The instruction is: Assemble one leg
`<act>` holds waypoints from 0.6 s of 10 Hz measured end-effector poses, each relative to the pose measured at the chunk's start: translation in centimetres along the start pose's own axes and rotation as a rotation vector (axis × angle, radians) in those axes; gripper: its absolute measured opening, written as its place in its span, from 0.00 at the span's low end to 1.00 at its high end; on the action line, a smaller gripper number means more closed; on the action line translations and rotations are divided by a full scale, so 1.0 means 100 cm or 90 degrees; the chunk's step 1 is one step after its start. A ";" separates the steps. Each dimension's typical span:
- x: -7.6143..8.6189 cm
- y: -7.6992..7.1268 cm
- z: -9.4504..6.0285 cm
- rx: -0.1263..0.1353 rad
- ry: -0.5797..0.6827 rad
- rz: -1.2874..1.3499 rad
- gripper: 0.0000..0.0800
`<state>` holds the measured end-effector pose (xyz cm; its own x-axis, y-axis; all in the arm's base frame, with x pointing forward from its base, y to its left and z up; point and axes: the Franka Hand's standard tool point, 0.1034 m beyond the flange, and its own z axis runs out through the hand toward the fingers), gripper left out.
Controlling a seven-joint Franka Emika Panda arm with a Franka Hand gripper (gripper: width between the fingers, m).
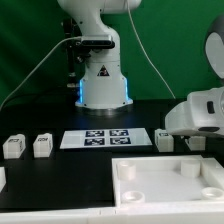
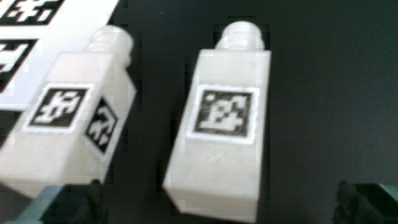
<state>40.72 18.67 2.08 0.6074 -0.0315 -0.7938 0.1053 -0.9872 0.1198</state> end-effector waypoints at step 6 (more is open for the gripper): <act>-0.003 0.000 0.031 -0.005 -0.013 0.003 0.81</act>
Offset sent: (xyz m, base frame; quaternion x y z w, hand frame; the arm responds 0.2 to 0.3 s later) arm -0.0220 0.0021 -0.0087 -0.0059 -0.0095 0.0148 0.9998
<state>38.05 18.23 0.45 0.5920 -0.0400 -0.8050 0.1085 -0.9857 0.1288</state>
